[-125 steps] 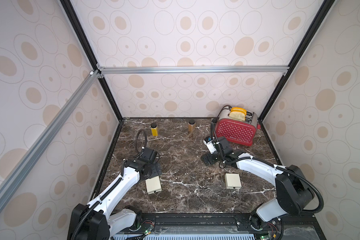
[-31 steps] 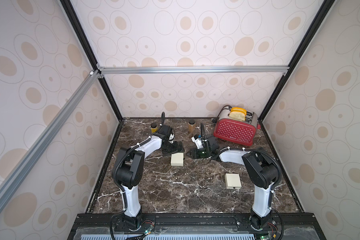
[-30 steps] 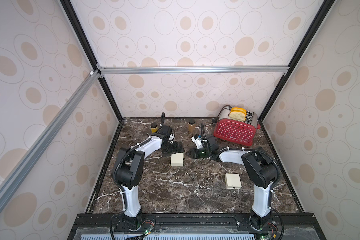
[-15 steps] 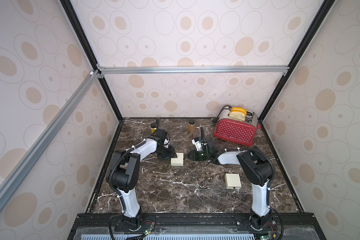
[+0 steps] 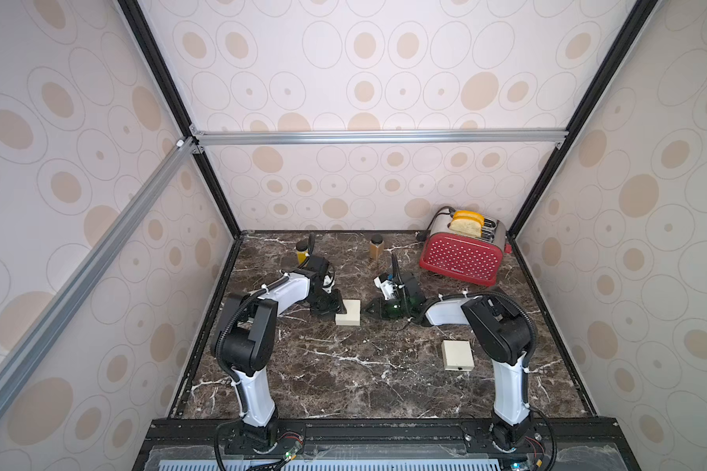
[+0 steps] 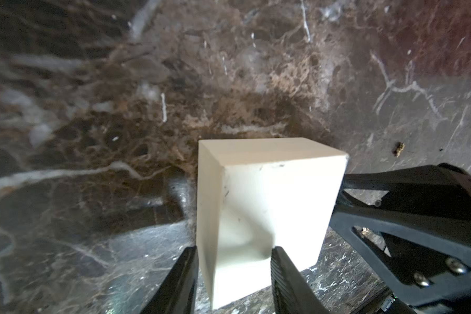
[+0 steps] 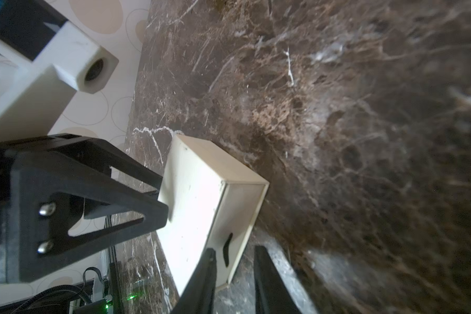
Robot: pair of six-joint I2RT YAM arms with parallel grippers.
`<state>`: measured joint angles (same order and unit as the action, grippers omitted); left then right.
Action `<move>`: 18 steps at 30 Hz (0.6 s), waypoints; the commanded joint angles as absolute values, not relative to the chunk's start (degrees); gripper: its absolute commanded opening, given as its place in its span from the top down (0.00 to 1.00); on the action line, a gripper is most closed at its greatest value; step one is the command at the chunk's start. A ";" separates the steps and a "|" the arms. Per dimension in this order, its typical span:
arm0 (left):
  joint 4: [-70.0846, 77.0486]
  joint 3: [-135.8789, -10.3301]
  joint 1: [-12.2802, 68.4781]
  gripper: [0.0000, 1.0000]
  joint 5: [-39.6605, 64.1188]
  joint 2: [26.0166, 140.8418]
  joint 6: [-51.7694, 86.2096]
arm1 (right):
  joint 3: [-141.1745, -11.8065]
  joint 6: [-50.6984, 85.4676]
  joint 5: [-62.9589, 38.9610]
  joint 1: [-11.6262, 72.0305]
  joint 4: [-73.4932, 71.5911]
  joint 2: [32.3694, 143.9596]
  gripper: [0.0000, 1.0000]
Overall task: Place the earrings into the drawer-style jewelry box
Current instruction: Open the drawer in the jewelry box.
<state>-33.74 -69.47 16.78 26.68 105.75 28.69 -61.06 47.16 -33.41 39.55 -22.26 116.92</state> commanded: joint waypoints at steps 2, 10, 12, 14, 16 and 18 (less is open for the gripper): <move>-34.98 -69.00 16.78 0.55 25.84 106.32 27.51 | -62.42 48.50 -34.49 40.12 -23.62 118.76 0.75; -35.07 -68.64 16.68 0.55 25.10 106.93 27.25 | -63.02 49.10 -35.15 40.12 -25.25 119.70 0.83; -35.09 -68.51 16.46 0.56 25.05 107.12 27.25 | -63.03 49.14 -35.23 40.08 -25.39 119.75 0.88; -35.13 -68.30 16.21 0.56 24.71 107.14 27.25 | -62.93 49.15 -35.07 40.10 -25.42 119.79 0.94; -35.31 -68.02 15.90 0.57 24.29 107.14 27.29 | -62.61 49.34 -34.81 40.08 -25.49 119.59 1.00; -35.51 -67.74 15.63 0.58 23.79 107.31 27.33 | -62.14 49.35 -34.34 40.08 -25.37 119.13 1.00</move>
